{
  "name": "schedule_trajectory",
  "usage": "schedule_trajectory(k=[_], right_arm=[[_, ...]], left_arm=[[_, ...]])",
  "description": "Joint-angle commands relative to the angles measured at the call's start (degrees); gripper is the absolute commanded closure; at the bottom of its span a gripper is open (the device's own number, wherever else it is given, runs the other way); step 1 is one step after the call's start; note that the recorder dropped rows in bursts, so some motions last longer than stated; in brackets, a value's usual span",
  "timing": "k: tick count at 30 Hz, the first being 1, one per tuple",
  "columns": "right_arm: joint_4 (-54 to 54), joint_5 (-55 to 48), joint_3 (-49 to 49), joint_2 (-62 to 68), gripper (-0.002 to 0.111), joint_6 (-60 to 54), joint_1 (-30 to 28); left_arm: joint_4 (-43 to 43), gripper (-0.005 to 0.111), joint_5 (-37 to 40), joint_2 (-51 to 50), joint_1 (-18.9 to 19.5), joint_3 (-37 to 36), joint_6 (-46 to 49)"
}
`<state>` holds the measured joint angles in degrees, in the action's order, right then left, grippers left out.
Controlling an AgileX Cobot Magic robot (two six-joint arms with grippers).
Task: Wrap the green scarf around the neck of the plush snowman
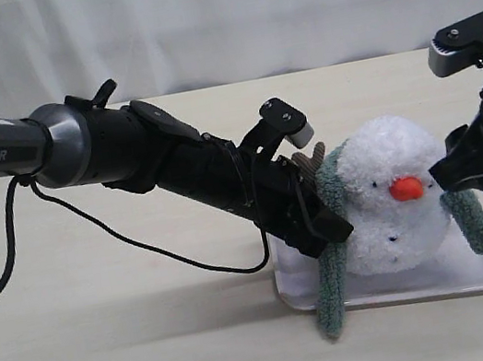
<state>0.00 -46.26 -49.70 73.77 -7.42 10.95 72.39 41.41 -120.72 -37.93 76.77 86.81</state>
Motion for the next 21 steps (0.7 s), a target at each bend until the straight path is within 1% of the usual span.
schedule_trajectory(k=[1, 4, 10, 17, 18, 19, 21], right_arm=[[-4.0, -2.7, 1.8, 0.0, 0.054, 3.2, -0.3], [-4.5, -1.1, 5.7, 0.0, 0.054, 4.2, -0.3], [-4.4, 8.5, 10.7, 0.6, 0.054, 4.9, -0.3], [-9.7, 14.2, 11.4, 3.7, 0.055, 9.9, -0.3], [-9.7, 15.0, 11.4, 3.7, 0.057, 9.9, -0.3], [-9.7, 15.2, 11.4, 3.7, 0.063, 9.9, -0.3], [-9.7, 15.2, 11.4, 3.7, 0.077, 9.7, -0.3]], left_arm=[[-0.9, 0.064, -0.5, 0.1, -0.1, 0.0, 0.3], [-1.7, 0.064, -0.5, 0.1, -0.1, 0.0, 0.3], [-1.8, 0.064, -1.1, 0.1, -0.1, 0.0, 0.5], [-1.8, 0.064, 0.2, 0.1, -0.1, 0.0, 0.5], [-1.7, 0.064, 0.2, 0.1, -0.1, 0.0, 0.5], [-1.7, 0.064, 0.2, 0.1, -0.1, 0.0, 0.5], [-1.7, 0.064, 0.2, 0.1, -0.1, 0.0, 0.5]])
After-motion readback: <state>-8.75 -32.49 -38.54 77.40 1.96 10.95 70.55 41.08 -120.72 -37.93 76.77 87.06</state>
